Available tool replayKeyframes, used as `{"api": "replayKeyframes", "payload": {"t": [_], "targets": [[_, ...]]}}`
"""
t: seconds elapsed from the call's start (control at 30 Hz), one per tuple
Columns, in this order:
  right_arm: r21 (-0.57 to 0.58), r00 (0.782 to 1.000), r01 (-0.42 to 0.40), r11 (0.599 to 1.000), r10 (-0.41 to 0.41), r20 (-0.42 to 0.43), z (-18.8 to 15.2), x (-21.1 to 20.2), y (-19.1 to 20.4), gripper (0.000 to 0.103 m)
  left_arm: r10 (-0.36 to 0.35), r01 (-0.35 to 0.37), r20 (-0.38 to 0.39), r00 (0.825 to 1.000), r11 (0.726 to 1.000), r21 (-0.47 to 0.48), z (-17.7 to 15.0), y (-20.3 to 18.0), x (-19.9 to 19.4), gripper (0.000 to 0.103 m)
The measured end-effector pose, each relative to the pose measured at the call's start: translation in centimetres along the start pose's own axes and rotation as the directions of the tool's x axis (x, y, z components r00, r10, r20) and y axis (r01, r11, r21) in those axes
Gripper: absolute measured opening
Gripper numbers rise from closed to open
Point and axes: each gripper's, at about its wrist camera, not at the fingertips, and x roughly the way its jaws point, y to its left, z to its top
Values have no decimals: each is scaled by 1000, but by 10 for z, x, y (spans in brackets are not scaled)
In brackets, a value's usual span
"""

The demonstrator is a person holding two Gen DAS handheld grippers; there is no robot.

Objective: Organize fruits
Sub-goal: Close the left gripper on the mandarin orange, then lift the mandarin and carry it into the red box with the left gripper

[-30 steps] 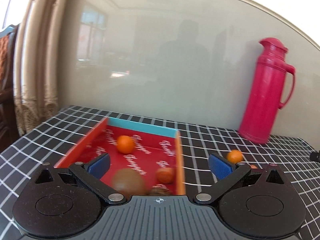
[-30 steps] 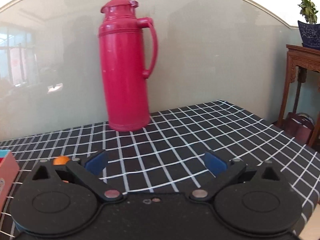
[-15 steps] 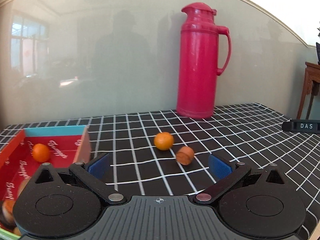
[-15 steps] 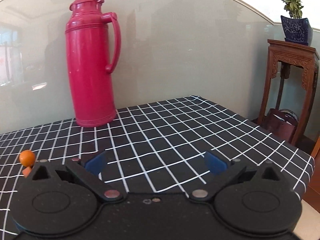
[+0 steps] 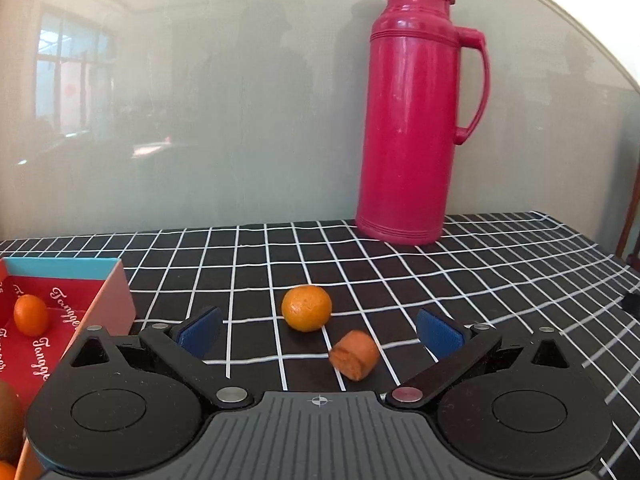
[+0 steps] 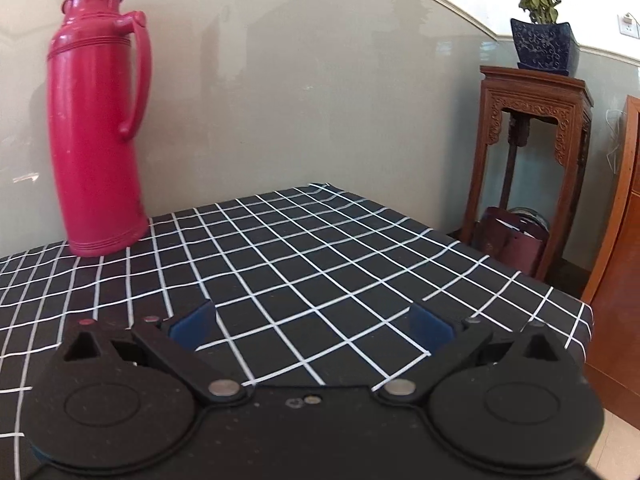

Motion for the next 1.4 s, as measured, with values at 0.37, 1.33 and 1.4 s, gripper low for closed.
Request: {"api": "replayKeyframes", "payload": {"t": [0.37, 1.33, 1.4], "targets": [[59, 1000, 17, 998, -17, -5, 5, 24, -9, 103, 34, -36, -74, 997, 999, -29, 5, -4, 59, 87], [28, 993, 114, 993, -114, 14, 9, 39, -4, 103, 66, -74, -173, 983, 996, -41, 3, -7, 93, 40], [25, 993, 114, 993, -115, 11, 9, 39, -4, 103, 63, -73, -168, 984, 996, -50, 3, -5, 92, 40]]}}
